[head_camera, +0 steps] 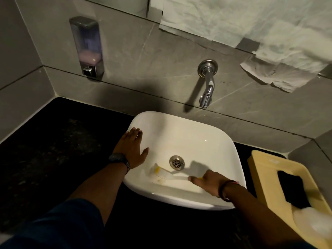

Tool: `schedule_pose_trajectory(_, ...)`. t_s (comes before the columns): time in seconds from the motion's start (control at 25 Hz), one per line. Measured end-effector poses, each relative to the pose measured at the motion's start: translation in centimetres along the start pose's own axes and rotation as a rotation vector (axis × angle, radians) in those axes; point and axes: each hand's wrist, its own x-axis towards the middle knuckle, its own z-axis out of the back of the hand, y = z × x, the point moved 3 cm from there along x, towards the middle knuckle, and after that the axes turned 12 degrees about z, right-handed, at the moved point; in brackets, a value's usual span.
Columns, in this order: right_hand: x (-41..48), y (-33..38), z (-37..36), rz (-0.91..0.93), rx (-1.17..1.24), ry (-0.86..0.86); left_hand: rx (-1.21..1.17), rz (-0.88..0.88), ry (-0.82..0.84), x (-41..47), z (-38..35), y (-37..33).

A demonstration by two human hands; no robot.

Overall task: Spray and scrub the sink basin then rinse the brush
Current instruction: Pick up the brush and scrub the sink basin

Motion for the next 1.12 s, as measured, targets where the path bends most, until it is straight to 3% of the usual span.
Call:
schedule_pose_trajectory(0.16, 3.0, 2.1, 0.8, -0.147, 0.1, -0.349, -0.034, 0.01, 0.002, 0.0, -0.1, 0.0)
schedule_pose_trajectory(0.24, 3.5, 3.4, -0.2, -0.013, 0.153, -0.298, -0.032, 0.004, -0.009, 0.1, -0.1, 0.0)
schedule_pose_trajectory(0.32, 2.9, 3.9, -1.7, 0.17, 0.101, -0.131, -0.029, -0.001, -0.016, 0.1, -0.1, 0.1)
schedule_pose_trajectory(0.4, 1.9, 1.7, -1.8, 0.106, 0.017, -0.116, -0.042, 0.006, -0.016, 0.1, -0.1, 0.1)
schedule_pose_trajectory(0.56, -1.1, -5.7, 2.0, -0.276, -0.01, -0.338, -0.019, 0.008, -0.011, 0.1, -0.2, 0.1)
schedule_pose_trajectory(0.6, -1.5, -6.5, 2.2, -0.265, 0.007, -0.32, -0.016, 0.005, -0.012, 0.2, -0.2, 0.1)
schedule_pose_trajectory(0.76, -2.0, -3.6, 0.2, -0.011, 0.034, 0.034, -0.024, -0.011, -0.009, 0.1, -0.2, 0.0)
schedule_pose_trajectory(0.84, -0.7, -1.2, -0.5, 0.036, -0.037, -0.025, -0.032, -0.01, -0.006, 0.0, -0.1, 0.0)
schedule_pose_trajectory(1.0, 2.4, 1.7, 0.6, -0.105, -0.053, -0.372, -0.024, 0.001, -0.007, 0.1, -0.2, 0.0)
schedule_pose_trajectory(1.12, 2.9, 3.2, -0.6, 0.111, -0.044, -0.226, -0.028, 0.003, 0.002, 0.2, -0.3, 0.1)
